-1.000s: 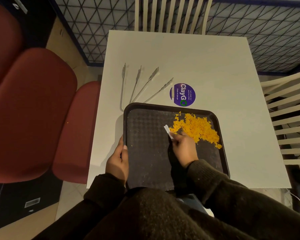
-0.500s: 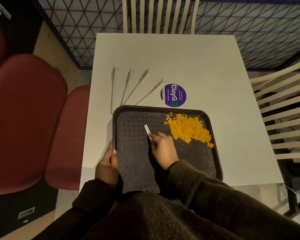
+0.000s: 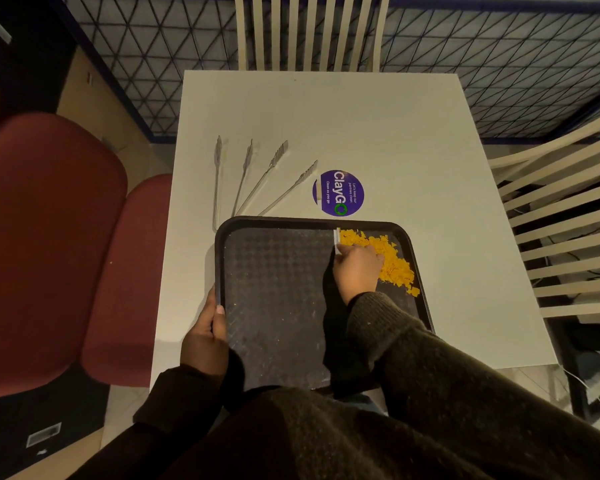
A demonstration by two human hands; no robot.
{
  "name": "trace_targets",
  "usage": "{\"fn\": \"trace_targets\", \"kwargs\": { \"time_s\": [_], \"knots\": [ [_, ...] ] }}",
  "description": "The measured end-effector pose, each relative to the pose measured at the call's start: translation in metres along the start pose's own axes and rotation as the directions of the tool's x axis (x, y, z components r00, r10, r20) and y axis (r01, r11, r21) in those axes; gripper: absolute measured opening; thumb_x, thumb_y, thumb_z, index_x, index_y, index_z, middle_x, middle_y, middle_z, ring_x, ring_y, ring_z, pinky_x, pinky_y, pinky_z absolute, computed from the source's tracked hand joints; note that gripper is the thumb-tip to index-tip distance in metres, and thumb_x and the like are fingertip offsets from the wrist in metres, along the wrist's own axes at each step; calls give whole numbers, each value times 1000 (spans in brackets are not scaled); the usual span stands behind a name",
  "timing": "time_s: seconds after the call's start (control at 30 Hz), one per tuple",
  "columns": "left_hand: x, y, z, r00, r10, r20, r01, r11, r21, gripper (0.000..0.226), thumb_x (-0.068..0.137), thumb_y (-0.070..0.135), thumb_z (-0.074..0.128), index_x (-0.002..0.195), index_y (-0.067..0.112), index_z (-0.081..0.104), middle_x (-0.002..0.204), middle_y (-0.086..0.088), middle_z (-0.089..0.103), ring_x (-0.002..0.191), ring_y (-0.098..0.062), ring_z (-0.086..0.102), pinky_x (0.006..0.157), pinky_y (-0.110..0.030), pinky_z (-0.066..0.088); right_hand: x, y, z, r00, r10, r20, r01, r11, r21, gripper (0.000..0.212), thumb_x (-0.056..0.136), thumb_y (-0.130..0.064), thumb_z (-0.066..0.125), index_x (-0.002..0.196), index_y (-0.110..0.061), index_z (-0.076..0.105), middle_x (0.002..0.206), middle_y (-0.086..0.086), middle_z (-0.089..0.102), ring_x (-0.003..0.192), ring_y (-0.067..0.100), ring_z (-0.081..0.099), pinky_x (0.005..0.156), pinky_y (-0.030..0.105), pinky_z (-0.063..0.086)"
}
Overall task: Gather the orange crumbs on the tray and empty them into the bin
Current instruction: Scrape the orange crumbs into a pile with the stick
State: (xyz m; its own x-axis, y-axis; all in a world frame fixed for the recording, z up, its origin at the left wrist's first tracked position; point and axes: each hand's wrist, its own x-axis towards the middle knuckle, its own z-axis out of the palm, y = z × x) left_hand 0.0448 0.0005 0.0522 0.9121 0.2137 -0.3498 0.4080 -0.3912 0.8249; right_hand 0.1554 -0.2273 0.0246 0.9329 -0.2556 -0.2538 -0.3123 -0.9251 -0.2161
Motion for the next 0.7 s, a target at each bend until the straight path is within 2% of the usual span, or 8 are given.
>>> {"fn": "trace_targets", "kwargs": {
  "time_s": [0.13, 0.2, 0.3, 0.43, 0.6, 0.7],
  "knots": [
    [0, -2, 0, 1000, -7, 26, 7, 1000, -6, 42, 98, 29, 25, 139, 31, 32, 121, 10, 47, 113, -8, 43, 98, -24, 34, 3, 6, 0, 995, 94, -24, -92, 992, 83, 29, 92, -17, 49, 117, -18, 63, 108, 14, 68, 112, 33, 48, 94, 44, 32],
    [1, -5, 1, 1000, -6, 16, 6, 1000, -11, 42, 98, 28, 25, 140, 30, 33, 124, 10, 47, 115, -9, 43, 99, -25, 33, -3, 5, -3, 995, 88, -47, -82, 990, 113, 29, 91, -17, 51, 118, -17, 62, 107, 13, 69, 111, 33, 48, 94, 45, 32],
    [4, -9, -1, 1000, -13, -8, 13, 1000, -10, 42, 98, 28, 26, 139, 31, 34, 127, 9, 47, 118, -10, 43, 104, -28, 32, -25, -1, -7, 998, -50, -44, 54, 994, 93, 33, 90, -16, 51, 122, -19, 59, 107, 9, 68, 107, 31, 49, 90, 43, 32],
    [4, -5, -2, 1000, -8, -10, 8, 1000, 17, 42, 99, 25, 27, 140, 29, 33, 122, 12, 44, 116, -8, 40, 102, -25, 30, -60, -2, 3, 962, -272, -34, 273, 962, 30, 36, 86, -12, 54, 121, -18, 60, 97, 7, 67, 95, 32, 52, 83, 43, 34],
    [7, -8, -3, 1000, 14, -6, -14, 1000, 17, 42, 99, 24, 27, 141, 28, 33, 123, 11, 44, 117, -9, 40, 101, -24, 29, -69, 19, 26, 957, -283, -55, 282, 959, -23, 38, 80, -10, 60, 116, -20, 64, 84, 6, 66, 83, 32, 56, 76, 44, 37],
    [5, -6, -2, 1000, 0, 3, 0, 1000, 31, 42, 99, 23, 27, 140, 27, 32, 122, 11, 44, 116, -7, 39, 100, -21, 28, -56, 29, 23, 970, -232, -72, 230, 972, -37, 40, 84, -9, 57, 121, -23, 60, 86, 7, 65, 85, 33, 56, 81, 46, 36]
  ]
}}
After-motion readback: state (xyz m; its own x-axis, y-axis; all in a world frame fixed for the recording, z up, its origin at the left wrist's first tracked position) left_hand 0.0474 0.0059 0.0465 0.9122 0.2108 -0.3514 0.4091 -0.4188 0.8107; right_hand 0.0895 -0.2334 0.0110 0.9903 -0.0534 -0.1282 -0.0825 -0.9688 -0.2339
